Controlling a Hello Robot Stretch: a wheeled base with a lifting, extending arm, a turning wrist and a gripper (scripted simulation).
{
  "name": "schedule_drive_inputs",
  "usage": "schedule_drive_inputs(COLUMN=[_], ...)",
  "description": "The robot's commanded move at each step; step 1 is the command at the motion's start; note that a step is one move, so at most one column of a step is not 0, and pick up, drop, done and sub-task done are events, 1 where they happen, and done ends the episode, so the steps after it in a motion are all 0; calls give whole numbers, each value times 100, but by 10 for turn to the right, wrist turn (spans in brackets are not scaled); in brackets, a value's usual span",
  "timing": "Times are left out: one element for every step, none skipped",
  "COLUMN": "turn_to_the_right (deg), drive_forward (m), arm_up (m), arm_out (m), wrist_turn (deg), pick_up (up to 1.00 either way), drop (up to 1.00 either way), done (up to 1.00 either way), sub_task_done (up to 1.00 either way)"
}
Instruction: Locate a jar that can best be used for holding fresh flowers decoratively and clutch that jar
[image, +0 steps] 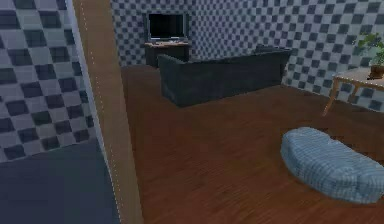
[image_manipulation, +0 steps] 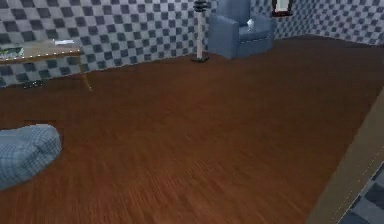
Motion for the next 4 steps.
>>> schedule_drive_inputs(turn_to_the_right=[150, 0, 120, 0], drive_forward=[0, 55, 0, 40], arm_up=[0, 0, 0, 0], arm_out=[0, 0, 0, 0], wrist_turn=[0, 0, 0, 0], pick_up=[0, 0, 0, 0], drop=[0, 0, 0, 0], done=[0, 0, 0, 0], sub_task_done=[0, 0, 0, 0])
